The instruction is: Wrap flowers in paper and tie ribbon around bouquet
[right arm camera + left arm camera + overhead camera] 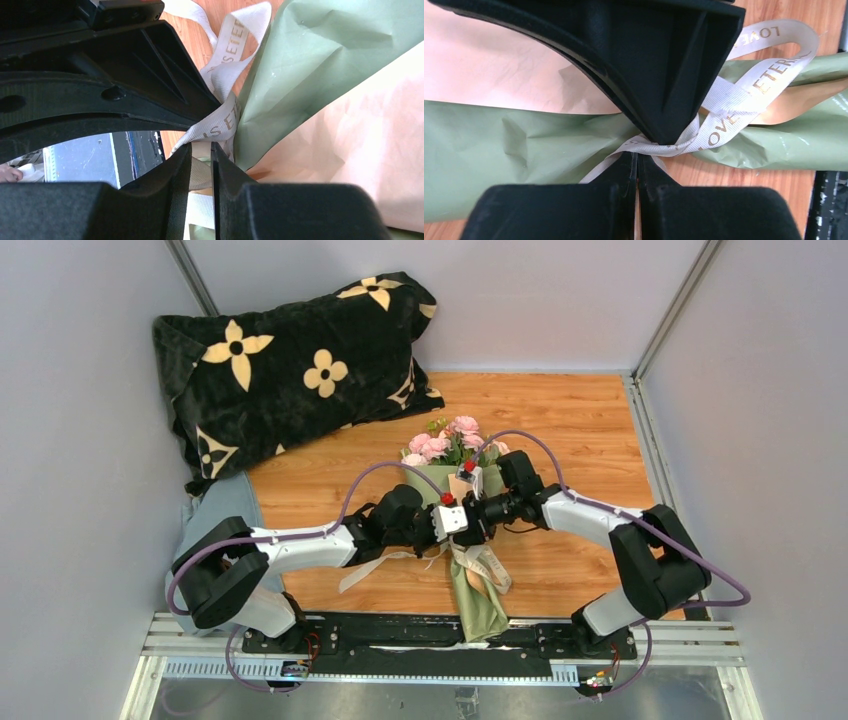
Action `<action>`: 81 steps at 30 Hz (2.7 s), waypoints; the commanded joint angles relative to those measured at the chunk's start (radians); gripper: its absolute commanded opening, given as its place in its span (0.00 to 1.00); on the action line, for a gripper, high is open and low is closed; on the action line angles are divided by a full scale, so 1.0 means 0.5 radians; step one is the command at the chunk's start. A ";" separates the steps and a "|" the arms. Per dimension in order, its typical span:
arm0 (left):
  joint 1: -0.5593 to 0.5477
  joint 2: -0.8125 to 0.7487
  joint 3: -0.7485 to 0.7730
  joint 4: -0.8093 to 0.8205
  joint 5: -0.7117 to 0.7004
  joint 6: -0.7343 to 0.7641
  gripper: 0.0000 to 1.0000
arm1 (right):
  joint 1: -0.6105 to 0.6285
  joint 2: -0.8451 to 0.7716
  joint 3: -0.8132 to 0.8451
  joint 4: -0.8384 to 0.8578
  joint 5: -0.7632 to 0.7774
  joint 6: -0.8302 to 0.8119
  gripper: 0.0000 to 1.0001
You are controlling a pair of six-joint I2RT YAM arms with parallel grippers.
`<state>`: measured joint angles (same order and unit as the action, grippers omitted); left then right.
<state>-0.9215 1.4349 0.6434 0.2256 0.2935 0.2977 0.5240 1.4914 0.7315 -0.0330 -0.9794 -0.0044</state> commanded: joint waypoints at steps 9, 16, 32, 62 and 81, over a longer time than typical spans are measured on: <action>0.037 0.023 -0.032 0.129 -0.021 0.105 0.00 | 0.035 0.092 -0.004 0.148 -0.004 -0.001 0.38; 0.037 0.018 -0.105 0.125 0.199 0.295 0.00 | 0.029 0.052 0.020 0.127 0.103 0.066 0.34; 0.036 0.042 -0.027 0.150 0.065 0.267 0.00 | 0.036 0.083 0.010 0.104 0.015 0.116 0.38; 0.036 -0.047 -0.074 0.178 0.092 0.131 0.00 | 0.075 0.016 0.038 -0.075 0.346 0.176 0.00; 0.037 -0.305 -0.019 -0.429 0.318 1.351 0.39 | 0.071 -0.119 0.141 -0.374 0.444 0.066 0.00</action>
<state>-0.9054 1.3170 0.6113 0.0605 0.3855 0.7582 0.5503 1.4654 0.7734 -0.1658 -0.7750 0.0528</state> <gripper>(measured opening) 0.359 0.007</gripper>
